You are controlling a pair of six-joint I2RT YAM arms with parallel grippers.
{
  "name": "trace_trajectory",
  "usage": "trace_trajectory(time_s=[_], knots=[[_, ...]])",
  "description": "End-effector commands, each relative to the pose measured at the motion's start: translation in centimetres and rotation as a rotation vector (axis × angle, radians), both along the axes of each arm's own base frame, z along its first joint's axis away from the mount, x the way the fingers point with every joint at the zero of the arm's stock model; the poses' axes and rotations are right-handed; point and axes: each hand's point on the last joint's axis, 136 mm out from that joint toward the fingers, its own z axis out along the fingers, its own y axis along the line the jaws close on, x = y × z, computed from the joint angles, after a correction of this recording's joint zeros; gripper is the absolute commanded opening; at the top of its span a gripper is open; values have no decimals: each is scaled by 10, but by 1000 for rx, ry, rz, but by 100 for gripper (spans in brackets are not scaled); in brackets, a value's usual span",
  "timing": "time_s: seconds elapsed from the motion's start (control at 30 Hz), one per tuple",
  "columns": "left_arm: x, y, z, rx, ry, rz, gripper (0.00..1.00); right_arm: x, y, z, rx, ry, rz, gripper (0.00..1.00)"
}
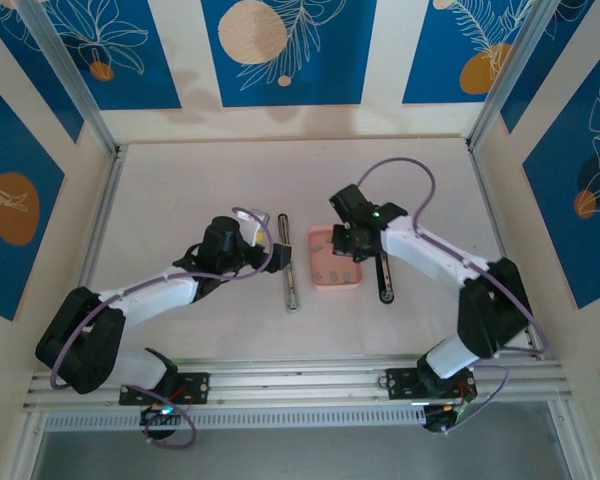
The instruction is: Load the staples into the stapler
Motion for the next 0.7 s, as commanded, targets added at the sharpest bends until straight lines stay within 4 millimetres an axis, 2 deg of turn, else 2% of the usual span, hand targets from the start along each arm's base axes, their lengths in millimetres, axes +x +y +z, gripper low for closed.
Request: trace_trajectory(time_s=[0.0,0.13,0.3,0.4,0.47,0.67], knots=[[-9,-9,11,-7,-21,-30,97,-17,-33,-12,-9,27,-109,15],[-16,-15,10,3,-27,-47,98,-34,-62,-25,25,92,-165,15],[-18,-17,9,7,-34,-43,97,-53,-113,-34,-42,150,-297,15],[-20,-20,9,2,-30,-46,98,-60,-135,-41,-46,175,-368,15],[-19,-22,9,-3,-29,-52,98,-60,-139,-47,-32,187,-383,15],[-19,-24,4,9,-24,-59,98,-62,-134,-69,-57,272,-364,15]])
